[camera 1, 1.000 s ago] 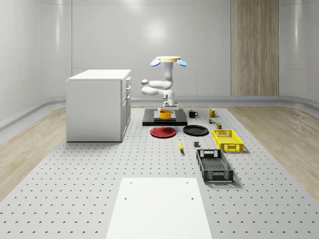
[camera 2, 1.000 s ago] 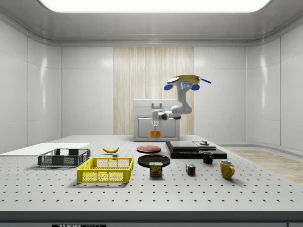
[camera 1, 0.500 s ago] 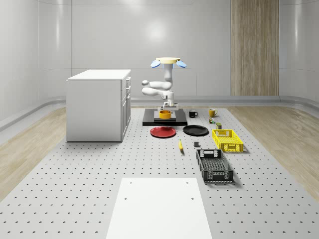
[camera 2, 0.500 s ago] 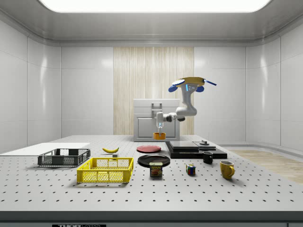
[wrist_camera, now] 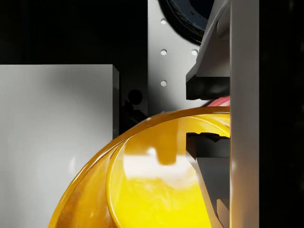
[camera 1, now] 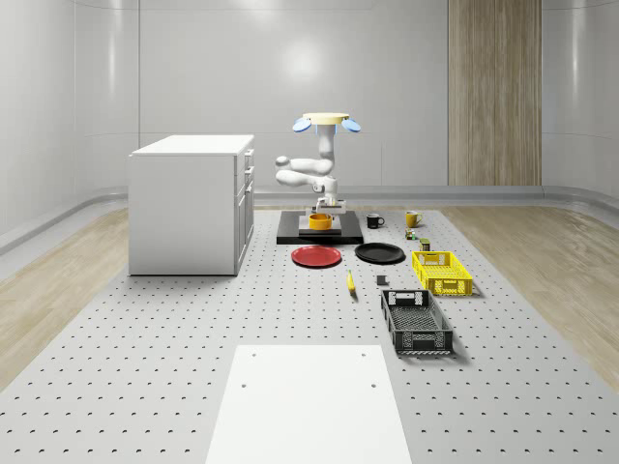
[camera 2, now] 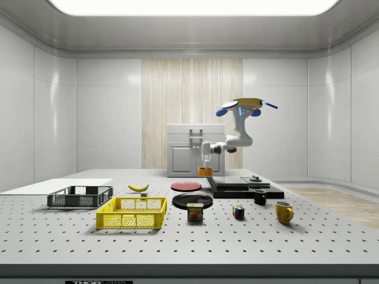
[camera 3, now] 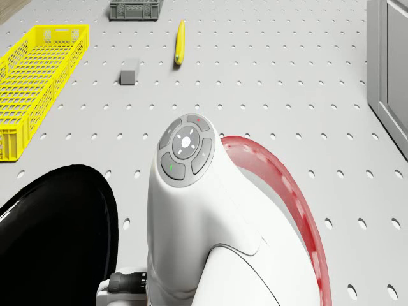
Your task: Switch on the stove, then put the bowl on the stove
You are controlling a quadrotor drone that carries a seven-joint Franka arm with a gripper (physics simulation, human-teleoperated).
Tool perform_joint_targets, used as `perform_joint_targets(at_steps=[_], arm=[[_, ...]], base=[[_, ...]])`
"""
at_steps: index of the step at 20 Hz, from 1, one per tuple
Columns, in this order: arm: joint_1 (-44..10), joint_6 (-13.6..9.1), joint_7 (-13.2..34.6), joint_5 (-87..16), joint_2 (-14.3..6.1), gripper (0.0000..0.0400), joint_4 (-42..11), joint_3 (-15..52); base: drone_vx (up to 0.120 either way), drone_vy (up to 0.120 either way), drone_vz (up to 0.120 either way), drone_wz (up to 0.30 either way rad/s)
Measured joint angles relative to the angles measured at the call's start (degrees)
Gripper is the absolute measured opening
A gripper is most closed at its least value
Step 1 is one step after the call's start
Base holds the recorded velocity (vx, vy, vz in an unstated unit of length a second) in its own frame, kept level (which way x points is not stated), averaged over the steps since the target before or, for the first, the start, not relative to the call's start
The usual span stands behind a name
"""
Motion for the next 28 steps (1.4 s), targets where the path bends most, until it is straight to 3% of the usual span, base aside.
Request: perform_joint_targets(at_steps=[28], arm=[[-0.1,0.2,0.1,0.1,-0.3,0.01,0.0,0.0]], base=[[-0.12,-0.004,0.0,0.0]])
